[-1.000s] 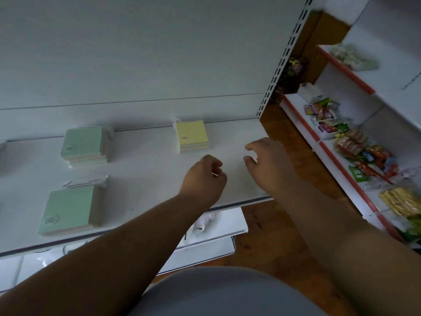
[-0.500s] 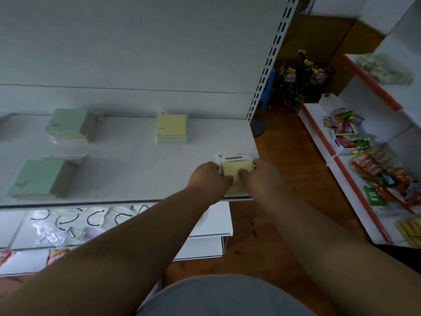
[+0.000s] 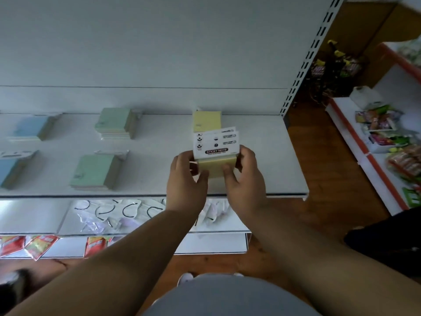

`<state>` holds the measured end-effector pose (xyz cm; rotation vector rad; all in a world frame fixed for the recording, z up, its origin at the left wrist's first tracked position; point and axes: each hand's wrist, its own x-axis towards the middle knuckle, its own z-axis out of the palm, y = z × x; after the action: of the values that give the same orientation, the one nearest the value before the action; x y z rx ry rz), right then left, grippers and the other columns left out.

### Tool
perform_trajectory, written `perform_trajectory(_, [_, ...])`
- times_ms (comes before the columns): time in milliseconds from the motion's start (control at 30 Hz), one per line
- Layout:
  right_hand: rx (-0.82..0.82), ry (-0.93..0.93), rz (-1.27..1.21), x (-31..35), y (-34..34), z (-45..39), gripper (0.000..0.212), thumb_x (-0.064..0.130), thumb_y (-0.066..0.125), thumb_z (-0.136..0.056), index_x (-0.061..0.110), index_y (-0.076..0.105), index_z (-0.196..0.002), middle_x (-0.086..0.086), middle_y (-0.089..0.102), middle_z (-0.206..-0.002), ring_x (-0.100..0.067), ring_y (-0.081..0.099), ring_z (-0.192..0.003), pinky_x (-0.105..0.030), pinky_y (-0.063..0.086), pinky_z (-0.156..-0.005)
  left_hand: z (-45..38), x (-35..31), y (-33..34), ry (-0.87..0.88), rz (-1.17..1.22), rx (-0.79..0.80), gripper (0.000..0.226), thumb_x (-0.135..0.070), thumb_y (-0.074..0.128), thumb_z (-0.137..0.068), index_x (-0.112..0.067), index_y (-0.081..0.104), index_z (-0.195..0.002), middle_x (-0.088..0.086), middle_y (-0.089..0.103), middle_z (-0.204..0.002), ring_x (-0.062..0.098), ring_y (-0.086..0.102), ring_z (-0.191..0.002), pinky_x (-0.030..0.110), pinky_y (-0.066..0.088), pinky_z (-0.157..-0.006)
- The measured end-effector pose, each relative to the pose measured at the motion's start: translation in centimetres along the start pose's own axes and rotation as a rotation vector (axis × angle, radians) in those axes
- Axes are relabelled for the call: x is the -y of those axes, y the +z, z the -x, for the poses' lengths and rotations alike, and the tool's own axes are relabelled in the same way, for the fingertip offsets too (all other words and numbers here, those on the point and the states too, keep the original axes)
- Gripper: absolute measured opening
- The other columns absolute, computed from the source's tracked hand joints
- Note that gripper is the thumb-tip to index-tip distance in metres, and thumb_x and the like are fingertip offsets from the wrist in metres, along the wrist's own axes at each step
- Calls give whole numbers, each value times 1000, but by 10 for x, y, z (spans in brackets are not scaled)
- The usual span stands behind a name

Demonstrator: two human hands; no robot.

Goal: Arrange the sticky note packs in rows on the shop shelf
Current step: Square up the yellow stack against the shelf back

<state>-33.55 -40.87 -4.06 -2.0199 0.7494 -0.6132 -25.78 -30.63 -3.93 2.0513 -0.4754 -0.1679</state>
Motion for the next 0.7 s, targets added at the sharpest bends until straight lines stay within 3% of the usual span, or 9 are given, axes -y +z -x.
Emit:
perform_trajectory(133, [-8,89,40,-4,15,10,43,21,54,-97,19,40,-138,3,58,-134,-16,57,-122,-18,43,-93,-5,14,-8,12,-112,113,23,-12,64,-82,-21,48,-95,-3,57,-97,19,60,-89,42,55,-78])
perform_trajectory(200, [-35,89,41,-1,20,12,41,22,52,-98,20,40,-137,3,58,-134,-15,56,-122,-19,43,-93,-9,17,-13,49,-137,123,21,-13,65,-82,-18,46,-91,-2,56,-93,21,59,-85,38,53,-73])
perform_trajectory(300, [-39,107,134,4,26,11,37,22,51,-98,19,43,-134,1,63,-126,-20,61,-112,-21,44,-85,-15,19,-20,69,-198,167,22,-14,64,-83,-18,43,-87,-2,51,-89,21,49,-77,28,35,-63])
perform_trajectory(367, [-68,112,168,7,28,8,33,24,52,-98,19,50,-130,2,64,-119,-18,61,-105,-21,42,-83,-21,19,-25,75,-191,189,19,-17,65,-83,-19,51,-95,-3,56,-91,19,52,-78,25,34,-65])
perform_trajectory(467, [-60,100,278,11,26,1,24,32,52,-96,14,65,-105,0,64,-94,-17,59,-83,-25,43,-70,-30,18,-35,-27,-167,241,42,-26,65,-86,-21,51,-125,-6,64,-96,15,60,-89,23,41,-76])
perform_trajectory(567, [53,187,375,14,27,-8,40,34,52,-94,5,56,-67,-6,51,-59,-26,50,-59,-29,31,-49,-37,18,-41,-99,-252,340,45,-33,64,-87,-18,49,-127,-9,65,-91,17,60,-91,26,41,-76])
perform_trajectory(700, [159,267,507,16,27,-20,45,34,48,-96,9,46,-58,-3,42,-53,-25,45,-58,-27,23,-46,-47,20,-42,-114,-318,417,43,-39,60,-89,-18,54,-127,-1,66,-111,20,61,-100,24,40,-78])
